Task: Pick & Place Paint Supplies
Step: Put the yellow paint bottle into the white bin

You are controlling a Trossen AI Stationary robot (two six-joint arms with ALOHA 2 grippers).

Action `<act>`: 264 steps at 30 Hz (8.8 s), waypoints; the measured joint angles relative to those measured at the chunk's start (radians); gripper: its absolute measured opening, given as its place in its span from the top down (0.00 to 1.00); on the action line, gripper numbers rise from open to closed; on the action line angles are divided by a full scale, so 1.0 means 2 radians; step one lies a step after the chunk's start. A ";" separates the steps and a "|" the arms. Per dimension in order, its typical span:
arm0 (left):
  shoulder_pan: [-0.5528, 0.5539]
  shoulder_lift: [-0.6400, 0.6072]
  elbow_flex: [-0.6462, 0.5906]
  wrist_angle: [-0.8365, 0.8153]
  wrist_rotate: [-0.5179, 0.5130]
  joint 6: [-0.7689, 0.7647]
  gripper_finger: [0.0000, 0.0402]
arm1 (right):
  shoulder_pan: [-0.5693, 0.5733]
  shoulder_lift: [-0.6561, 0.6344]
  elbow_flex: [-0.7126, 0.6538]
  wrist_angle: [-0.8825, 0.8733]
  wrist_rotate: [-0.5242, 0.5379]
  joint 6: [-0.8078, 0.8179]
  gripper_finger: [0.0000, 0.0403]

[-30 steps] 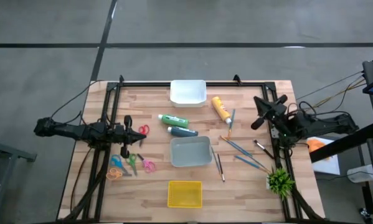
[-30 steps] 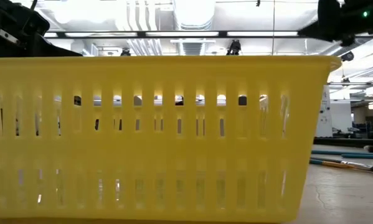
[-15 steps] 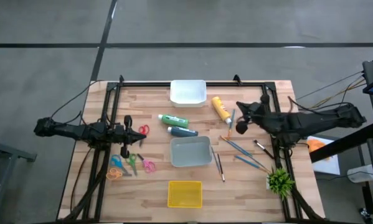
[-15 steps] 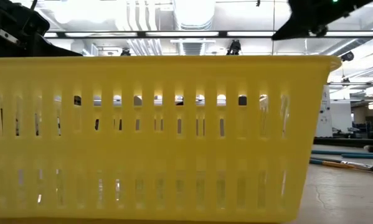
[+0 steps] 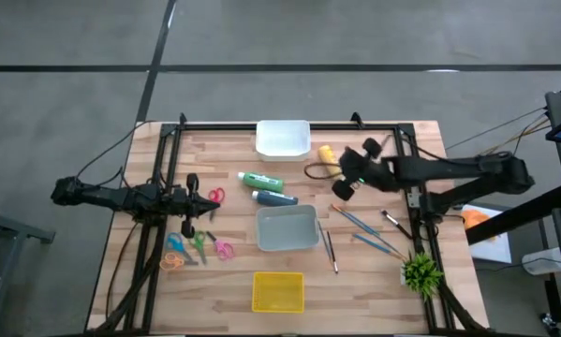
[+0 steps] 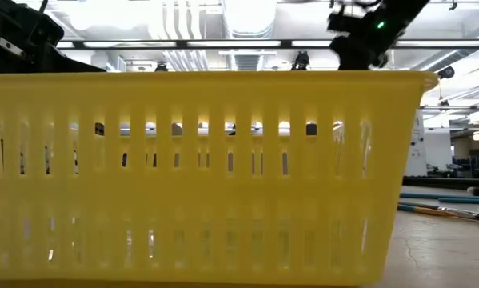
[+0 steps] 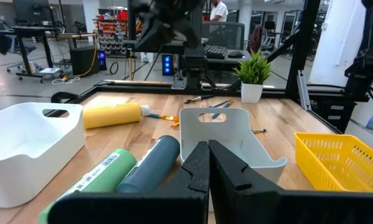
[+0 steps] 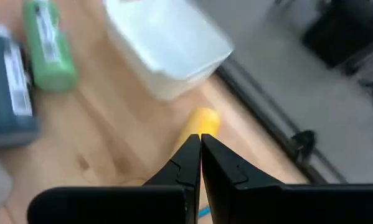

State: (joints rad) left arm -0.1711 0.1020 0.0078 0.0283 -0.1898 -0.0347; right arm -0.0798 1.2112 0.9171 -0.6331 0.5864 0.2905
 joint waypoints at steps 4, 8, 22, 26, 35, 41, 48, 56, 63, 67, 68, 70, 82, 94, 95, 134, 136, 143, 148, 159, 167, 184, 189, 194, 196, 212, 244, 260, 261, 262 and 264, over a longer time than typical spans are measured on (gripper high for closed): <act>0.000 0.000 0.000 0.000 0.000 0.000 1.00 | -0.062 0.053 0.011 -0.015 -0.122 -0.014 0.97; 0.000 0.000 0.000 0.000 0.000 0.000 1.00 | -0.105 0.099 0.020 -0.020 -0.131 -0.016 0.97; 0.000 0.000 0.000 0.000 0.000 0.000 1.00 | -0.133 0.134 0.035 -0.005 -0.217 -0.020 0.97; 0.000 0.000 0.000 0.000 0.000 0.000 1.00 | -0.123 0.135 0.036 0.032 -0.264 -0.046 0.97; 0.000 0.000 0.000 0.000 0.000 0.000 1.00 | -0.126 0.134 0.036 0.077 -0.223 -0.080 0.97; 0.000 0.000 0.000 0.000 0.000 0.000 1.00 | -0.136 0.135 0.036 0.079 -0.214 0.023 0.91; 0.000 0.000 0.000 0.000 0.000 0.000 1.00 | -0.160 0.141 0.037 0.102 -0.255 0.000 0.59; 0.000 0.000 0.000 0.000 0.000 0.000 1.00 | -0.178 0.142 0.037 0.098 -0.256 -0.003 0.40; 0.000 0.000 0.000 0.000 0.000 0.000 1.00 | -0.186 0.142 0.035 0.066 -0.254 -0.007 0.39; 0.000 0.000 0.000 0.000 0.000 0.000 1.00 | -0.187 0.144 0.020 0.068 -0.252 -0.005 0.39; 0.000 0.000 0.000 0.000 0.000 0.000 1.00 | -0.187 0.147 0.018 0.073 -0.252 0.000 0.39; 0.000 0.000 0.000 0.000 0.000 0.000 1.00 | -0.187 0.155 0.018 0.075 -0.246 0.013 0.39; 0.000 0.000 0.000 0.000 0.000 0.000 1.00 | -0.200 0.198 0.027 0.071 -0.241 -0.015 0.16; 0.000 0.000 0.000 0.000 0.000 0.000 1.00 | -0.224 0.246 0.027 0.075 -0.255 -0.022 0.10; 0.000 0.000 0.000 0.000 0.000 0.000 1.00 | -0.224 0.248 0.027 0.077 -0.254 -0.026 0.10; 0.000 0.000 0.000 0.000 0.000 0.000 1.00 | -0.224 0.176 0.040 0.070 -0.248 -0.061 0.44; 0.000 0.000 0.000 0.000 0.000 0.000 1.00 | -0.224 0.153 0.044 0.072 -0.240 -0.072 0.44; 0.000 0.000 0.000 0.000 0.000 0.000 1.00 | -0.224 0.106 0.079 0.075 -0.240 -0.229 0.44; 0.000 0.000 0.000 0.000 0.000 0.000 1.00 | -0.224 0.131 0.130 0.076 -0.268 -0.345 0.44; 0.000 0.000 0.000 0.000 0.000 0.000 1.00 | -0.225 0.293 0.307 0.055 -0.305 -0.452 0.44; 0.000 0.000 0.000 0.000 0.000 0.000 1.00 | -0.225 0.372 0.392 0.031 -0.307 -0.477 0.44; 0.000 0.000 0.000 0.000 0.000 0.000 1.00 | -0.232 0.460 0.407 0.060 -0.309 -0.501 0.44; 0.000 0.000 0.000 0.000 0.000 0.000 1.00 | -0.238 0.485 0.407 0.072 -0.309 -0.500 0.44; 0.000 0.000 0.000 0.000 0.000 0.000 1.00 | -0.242 0.487 0.407 0.071 -0.321 -0.487 0.44; 0.000 0.000 0.000 0.000 0.000 0.000 1.00 | -0.242 0.486 0.407 0.071 -0.324 -0.486 0.44; 0.000 0.000 0.000 0.000 0.000 0.000 1.00 | -0.245 0.488 0.407 0.060 -0.345 -0.467 0.44; 0.000 0.000 0.000 0.000 0.000 0.000 1.00 | -0.260 0.488 0.361 0.076 -0.344 -0.480 0.44; 0.000 0.000 0.000 0.000 0.000 0.000 1.00 | -0.259 0.488 0.361 0.076 -0.318 -0.452 0.44; 0.000 0.000 0.000 0.000 0.000 0.000 1.00 | -0.259 0.488 0.361 0.076 -0.318 -0.453 0.44; 0.000 0.000 0.000 0.000 0.000 0.000 1.00 | -0.259 0.488 0.361 0.076 -0.318 -0.457 0.44; 0.000 0.000 0.000 0.000 0.000 0.000 1.00 | -0.259 0.488 0.361 0.076 -0.319 -0.463 0.44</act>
State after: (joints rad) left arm -0.1711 0.1020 0.0078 0.0284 -0.1898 -0.0345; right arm -0.5974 2.1880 1.6398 -0.4814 -0.0516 -0.6355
